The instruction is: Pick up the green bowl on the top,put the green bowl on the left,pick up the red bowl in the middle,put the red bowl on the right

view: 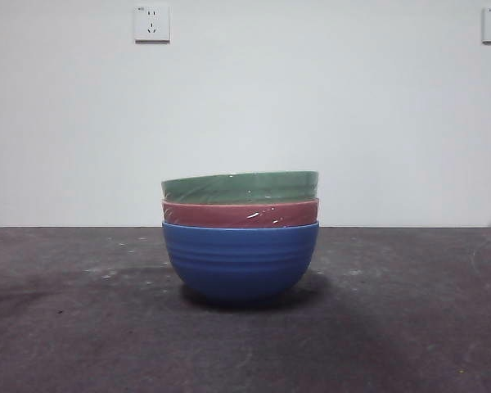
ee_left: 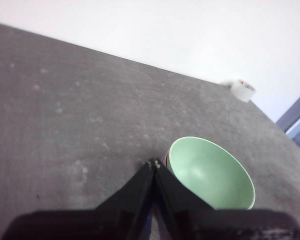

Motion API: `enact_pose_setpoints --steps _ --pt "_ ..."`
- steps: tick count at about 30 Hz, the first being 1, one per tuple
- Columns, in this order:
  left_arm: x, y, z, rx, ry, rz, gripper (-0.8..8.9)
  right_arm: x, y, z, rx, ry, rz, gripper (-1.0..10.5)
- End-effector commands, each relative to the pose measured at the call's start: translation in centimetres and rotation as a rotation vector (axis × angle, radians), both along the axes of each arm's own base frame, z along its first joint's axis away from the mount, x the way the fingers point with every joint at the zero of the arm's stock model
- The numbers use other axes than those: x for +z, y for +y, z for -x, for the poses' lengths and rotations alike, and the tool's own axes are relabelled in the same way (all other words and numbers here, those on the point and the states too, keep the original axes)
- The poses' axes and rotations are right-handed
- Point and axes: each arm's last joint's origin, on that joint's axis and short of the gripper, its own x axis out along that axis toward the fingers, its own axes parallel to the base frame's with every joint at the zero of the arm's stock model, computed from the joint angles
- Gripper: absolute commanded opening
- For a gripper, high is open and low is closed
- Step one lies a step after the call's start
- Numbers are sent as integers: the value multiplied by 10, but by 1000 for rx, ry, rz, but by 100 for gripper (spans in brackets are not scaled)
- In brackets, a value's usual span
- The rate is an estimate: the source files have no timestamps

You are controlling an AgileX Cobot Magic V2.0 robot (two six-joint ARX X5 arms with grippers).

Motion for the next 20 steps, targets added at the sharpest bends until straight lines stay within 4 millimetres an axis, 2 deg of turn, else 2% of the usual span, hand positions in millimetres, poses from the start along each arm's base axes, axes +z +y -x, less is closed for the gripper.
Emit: enact_pose_setpoints --steps 1,7,11,13,14,15,17,18,20 --pt "12 -1 -9 -55 -29 -85 -6 17 3 -9 75 -8 97 -1" --pt "26 -5 -30 -224 48 -146 -7 36 8 -32 191 48 195 0" --pt "28 -8 -40 -328 91 -143 -4 37 9 -44 204 96 215 4" --pt "27 -10 -42 -353 98 -136 6 35 10 -48 206 115 216 45" --pt "26 -11 -43 -359 103 -137 40 34 10 -49 206 123 216 104" --pt "26 -12 -43 -362 106 -140 113 33 10 -50 205 128 217 163" --pt "27 -15 -43 -376 100 -143 347 32 10 -51 205 133 216 263" --pt "27 -16 -43 -384 93 -144 391 32 10 -51 205 133 216 262" --pt "29 -20 -42 -412 71 -145 373 32 10 -51 206 132 216 261"
